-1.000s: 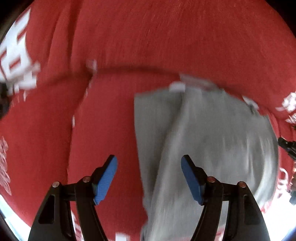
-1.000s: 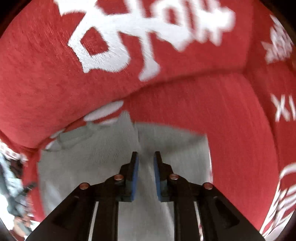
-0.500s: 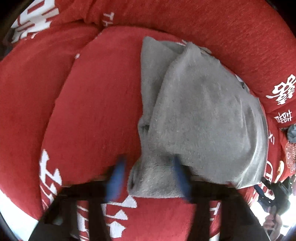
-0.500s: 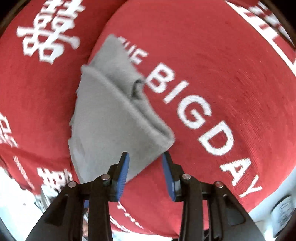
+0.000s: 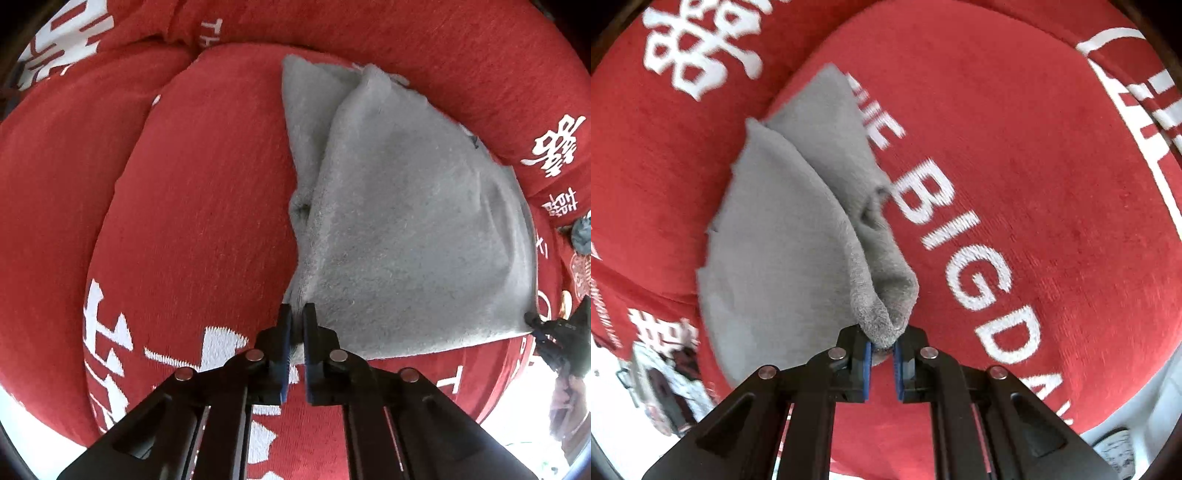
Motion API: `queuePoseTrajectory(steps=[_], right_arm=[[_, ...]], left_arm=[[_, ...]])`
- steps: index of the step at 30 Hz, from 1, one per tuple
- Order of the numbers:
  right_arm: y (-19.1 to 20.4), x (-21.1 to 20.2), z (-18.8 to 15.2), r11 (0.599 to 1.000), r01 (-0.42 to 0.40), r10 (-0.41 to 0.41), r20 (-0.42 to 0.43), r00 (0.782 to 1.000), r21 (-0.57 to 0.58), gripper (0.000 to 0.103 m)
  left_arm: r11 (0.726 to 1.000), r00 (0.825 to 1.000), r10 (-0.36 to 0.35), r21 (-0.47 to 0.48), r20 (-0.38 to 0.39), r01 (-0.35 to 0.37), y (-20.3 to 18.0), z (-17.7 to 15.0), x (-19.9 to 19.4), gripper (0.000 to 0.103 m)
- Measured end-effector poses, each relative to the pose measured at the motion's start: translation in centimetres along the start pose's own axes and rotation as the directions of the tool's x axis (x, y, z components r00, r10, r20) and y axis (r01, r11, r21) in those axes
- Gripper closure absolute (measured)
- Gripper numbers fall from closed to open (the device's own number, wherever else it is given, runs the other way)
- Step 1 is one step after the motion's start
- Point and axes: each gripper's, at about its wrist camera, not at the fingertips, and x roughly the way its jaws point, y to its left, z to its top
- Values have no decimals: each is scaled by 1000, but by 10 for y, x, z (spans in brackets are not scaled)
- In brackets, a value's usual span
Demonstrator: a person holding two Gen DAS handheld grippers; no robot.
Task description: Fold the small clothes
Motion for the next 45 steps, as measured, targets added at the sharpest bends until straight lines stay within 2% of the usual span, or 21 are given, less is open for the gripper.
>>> queuePoseTrajectory(steps=[6,9,15,19,21,23,29,33,35,37,39,41,44,45], right_arm=[[16,5,1,998,36,-37,-3,999,-50,92],[25,0,0,996,50,-50,-3,999,-76,90],[57,-9,-29,982,52,-58,-26,998,-181,88],[80,2,-53,977,-28,8,-93,996,-209,86],[98,17,-67,972,-78,46,-144,989,-222,74],[116,33,-79,962,-127,81,-189,979,-242,70],[181,85,-121,928,-250,161,-309,937,-275,70],[240,109,-128,888,-277,158,-323,933,-367,70],[270,122,-126,869,-251,125,-300,946,-428,68],[303,135,-124,841,-202,80,-255,964,-501,61],[329,147,-122,817,-159,49,-207,977,-555,60],[358,164,-120,780,-52,-21,-109,994,-624,60],[371,184,-112,748,98,-135,-6,991,-656,62],[369,192,-107,746,147,-183,13,983,-650,83]], left_arm=[[1000,1000,12,24,10,-13,0,-5,-10,96],[999,999,42,22,18,-42,7,-8,-18,96],[995,995,100,-33,18,-99,26,-13,-30,96],[993,993,115,-41,0,-115,25,-12,-28,96],[992,993,119,-33,-6,-119,22,-11,-26,96],[993,993,114,-27,-3,-114,17,-10,-24,96],[994,995,103,-34,-8,-103,21,-9,-23,96],[992,994,113,-51,6,-113,34,-10,-24,96],[990,991,131,-59,11,-130,40,-11,-24,96],[987,989,145,-69,16,-144,44,-12,-22,96],[987,990,142,-76,16,-141,48,-14,-21,96],[988,991,133,-82,18,-131,50,-16,-20,96],[988,992,127,-88,19,-125,53,-17,-21,96],[988,992,128,-89,21,-126,55,-17,-21,96]])
